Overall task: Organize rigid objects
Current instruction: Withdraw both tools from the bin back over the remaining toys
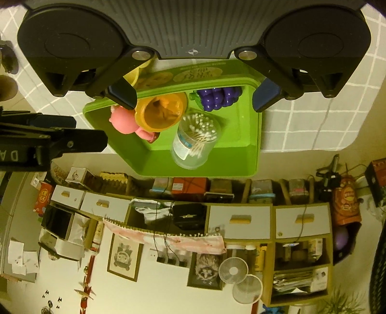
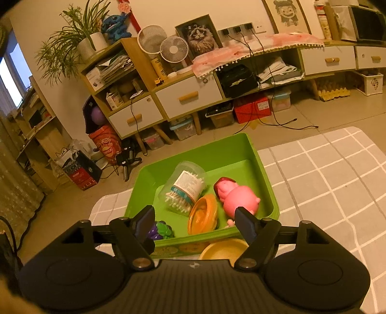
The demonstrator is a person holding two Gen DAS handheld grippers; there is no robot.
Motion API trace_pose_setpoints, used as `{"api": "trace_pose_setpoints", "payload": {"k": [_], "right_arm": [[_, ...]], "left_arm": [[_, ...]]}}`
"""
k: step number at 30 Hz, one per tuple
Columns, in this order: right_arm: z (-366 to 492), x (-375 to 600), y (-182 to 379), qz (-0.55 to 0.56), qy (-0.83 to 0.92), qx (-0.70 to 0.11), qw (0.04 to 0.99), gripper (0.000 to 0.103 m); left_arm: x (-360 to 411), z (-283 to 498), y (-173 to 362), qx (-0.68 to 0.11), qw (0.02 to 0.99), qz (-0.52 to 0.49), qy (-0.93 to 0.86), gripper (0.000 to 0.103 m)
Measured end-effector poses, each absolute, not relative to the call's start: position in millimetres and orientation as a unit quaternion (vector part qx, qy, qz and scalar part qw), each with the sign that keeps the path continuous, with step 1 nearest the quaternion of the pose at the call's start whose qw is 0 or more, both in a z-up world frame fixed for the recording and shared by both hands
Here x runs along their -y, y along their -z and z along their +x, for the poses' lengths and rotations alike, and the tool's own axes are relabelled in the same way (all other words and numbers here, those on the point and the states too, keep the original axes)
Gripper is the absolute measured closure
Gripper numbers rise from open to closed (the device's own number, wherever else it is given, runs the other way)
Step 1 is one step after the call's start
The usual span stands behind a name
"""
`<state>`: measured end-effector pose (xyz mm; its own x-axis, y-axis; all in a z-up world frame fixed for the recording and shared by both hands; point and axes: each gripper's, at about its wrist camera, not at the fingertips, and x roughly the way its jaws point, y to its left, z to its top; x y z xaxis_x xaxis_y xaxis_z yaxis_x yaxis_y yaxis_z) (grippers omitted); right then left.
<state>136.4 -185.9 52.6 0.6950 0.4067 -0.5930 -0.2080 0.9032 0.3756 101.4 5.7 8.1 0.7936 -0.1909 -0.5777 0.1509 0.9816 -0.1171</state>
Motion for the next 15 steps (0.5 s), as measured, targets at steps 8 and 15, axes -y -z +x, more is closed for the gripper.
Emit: {"api": "trace_pose_setpoints", "payload": {"k": [8,15], "right_arm": [[122.1,179.8,-55.0,0.127,-0.172,-0.359,0.909,0.054],[106.9,176.6,-51.2,0.128,-0.187,-0.372,0.900,0.053]], "left_arm": [[-11.6,88.5,-11.2,-0.316,0.943,-0.048,0.088,0.002],[-24.9,76.3,-10.9,-0.335,0.936,-0.074,0.078,0.002]]}}
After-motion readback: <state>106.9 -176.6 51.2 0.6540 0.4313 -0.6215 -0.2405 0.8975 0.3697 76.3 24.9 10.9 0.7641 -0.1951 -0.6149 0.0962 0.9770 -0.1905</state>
